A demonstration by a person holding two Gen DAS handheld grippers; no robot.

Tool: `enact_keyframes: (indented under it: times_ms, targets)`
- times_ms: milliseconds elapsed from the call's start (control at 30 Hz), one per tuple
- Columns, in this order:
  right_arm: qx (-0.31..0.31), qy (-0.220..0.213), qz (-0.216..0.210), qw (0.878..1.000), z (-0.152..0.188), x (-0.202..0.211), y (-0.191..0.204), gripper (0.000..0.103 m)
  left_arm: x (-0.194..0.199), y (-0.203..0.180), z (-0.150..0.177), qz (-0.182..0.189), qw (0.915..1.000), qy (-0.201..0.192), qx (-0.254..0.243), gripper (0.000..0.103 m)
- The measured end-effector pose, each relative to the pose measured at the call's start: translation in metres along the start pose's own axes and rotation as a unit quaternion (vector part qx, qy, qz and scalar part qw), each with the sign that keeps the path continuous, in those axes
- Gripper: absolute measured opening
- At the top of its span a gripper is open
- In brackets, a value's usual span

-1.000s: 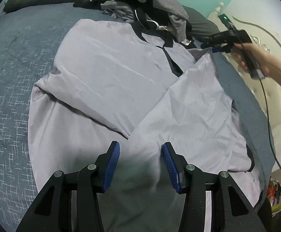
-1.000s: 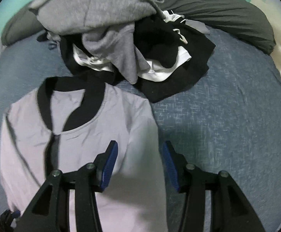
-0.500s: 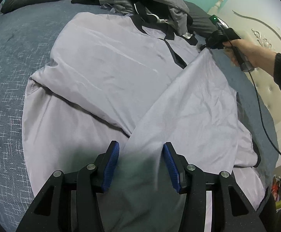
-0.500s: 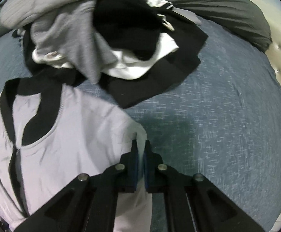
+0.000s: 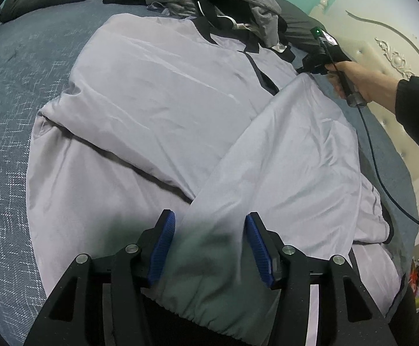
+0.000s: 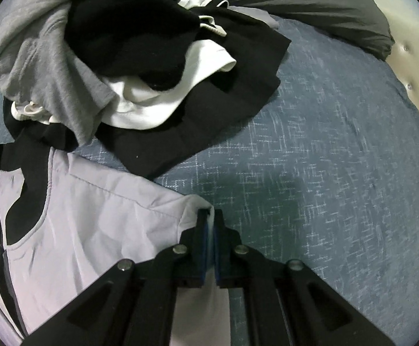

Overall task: Fold clothes
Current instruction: 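Lay the sleeve on the jacket body and release it with the right tool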

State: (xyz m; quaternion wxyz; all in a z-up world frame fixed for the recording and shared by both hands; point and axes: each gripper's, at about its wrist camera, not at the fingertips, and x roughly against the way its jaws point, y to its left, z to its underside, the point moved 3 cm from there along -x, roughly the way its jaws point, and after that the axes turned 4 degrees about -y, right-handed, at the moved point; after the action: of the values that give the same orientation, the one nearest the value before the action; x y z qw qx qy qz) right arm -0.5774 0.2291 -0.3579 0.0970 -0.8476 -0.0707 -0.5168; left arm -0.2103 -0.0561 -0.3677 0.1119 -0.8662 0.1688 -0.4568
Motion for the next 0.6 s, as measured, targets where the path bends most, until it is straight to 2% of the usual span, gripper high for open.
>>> enact_keyframes:
  times_ms: [200,367,433,533,567,600]
  targets:
    - [-0.068,-0.044,-0.054,0.995,-0.005,0.014,-0.017,0.004,0.001,0.0,0.002,0.004,1.0,0.001,0.004,0.055]
    - [-0.128,-0.099,-0.092,0.983,-0.012,0.044,-0.042,0.004,-0.002,-0.003,0.002,0.002,1.0,0.001,0.002,0.055]
    - [-0.115,-0.097,-0.093,0.984,-0.013,0.051,-0.042,0.004,-0.002,-0.003,0.002,0.001,1.0,0.001,0.002,0.055]
    - [-0.097,-0.068,-0.108,0.987,-0.005,0.047,-0.036,0.005,0.0,-0.004,0.003,0.001,1.0,0.001,0.002,0.055]
    - [-0.093,-0.066,-0.109,0.987,-0.005,0.044,-0.036,0.007,0.001,-0.004,0.004,0.0,1.0,0.001,0.001,0.055]
    - [-0.087,-0.059,-0.113,0.988,-0.004,0.039,-0.033,0.016,0.002,-0.003,0.004,0.0,1.0,0.001,0.001,0.055]
